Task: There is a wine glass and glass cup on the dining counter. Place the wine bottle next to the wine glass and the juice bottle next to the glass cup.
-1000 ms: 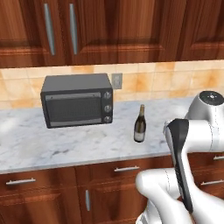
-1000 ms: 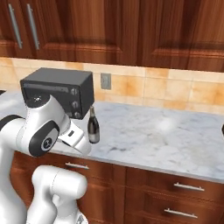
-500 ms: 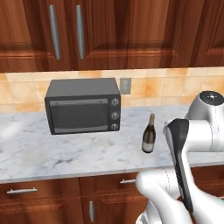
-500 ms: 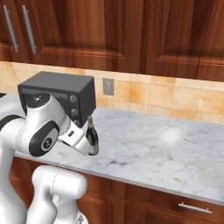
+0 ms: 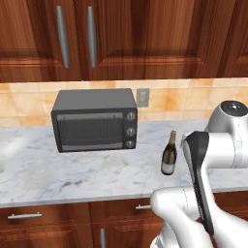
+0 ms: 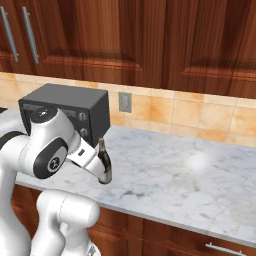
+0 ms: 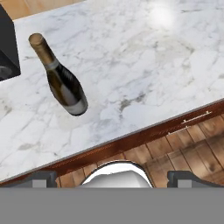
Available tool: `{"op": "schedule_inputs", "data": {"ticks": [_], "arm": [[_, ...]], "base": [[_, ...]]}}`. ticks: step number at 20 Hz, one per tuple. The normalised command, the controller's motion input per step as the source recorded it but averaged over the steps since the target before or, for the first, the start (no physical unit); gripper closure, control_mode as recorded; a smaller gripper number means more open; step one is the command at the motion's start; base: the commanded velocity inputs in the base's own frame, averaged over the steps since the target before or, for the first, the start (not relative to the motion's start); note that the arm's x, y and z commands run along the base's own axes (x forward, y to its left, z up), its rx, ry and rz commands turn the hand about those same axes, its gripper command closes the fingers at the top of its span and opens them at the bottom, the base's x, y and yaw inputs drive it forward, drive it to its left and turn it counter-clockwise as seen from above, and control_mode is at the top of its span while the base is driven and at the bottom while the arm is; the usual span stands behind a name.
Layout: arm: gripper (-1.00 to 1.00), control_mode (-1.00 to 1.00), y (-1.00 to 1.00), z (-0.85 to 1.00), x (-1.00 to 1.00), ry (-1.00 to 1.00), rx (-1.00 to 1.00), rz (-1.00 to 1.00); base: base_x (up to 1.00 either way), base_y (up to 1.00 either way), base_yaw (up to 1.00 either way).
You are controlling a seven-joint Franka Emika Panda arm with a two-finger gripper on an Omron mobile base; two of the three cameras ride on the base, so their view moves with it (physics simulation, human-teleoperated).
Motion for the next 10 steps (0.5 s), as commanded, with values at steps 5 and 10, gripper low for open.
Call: {"op": "schedule_inputs", "data": {"ticks": [5,10], "arm": [[-1.00,1.00,0.00,0.00,0.00,0.00,0.00,0.00],[-1.00,1.00,0.00,0.00,0.00,0.00,0.00,0.00]], "base": [[0.00,0.00,0.00],[0.00,0.00,0.00]]}}
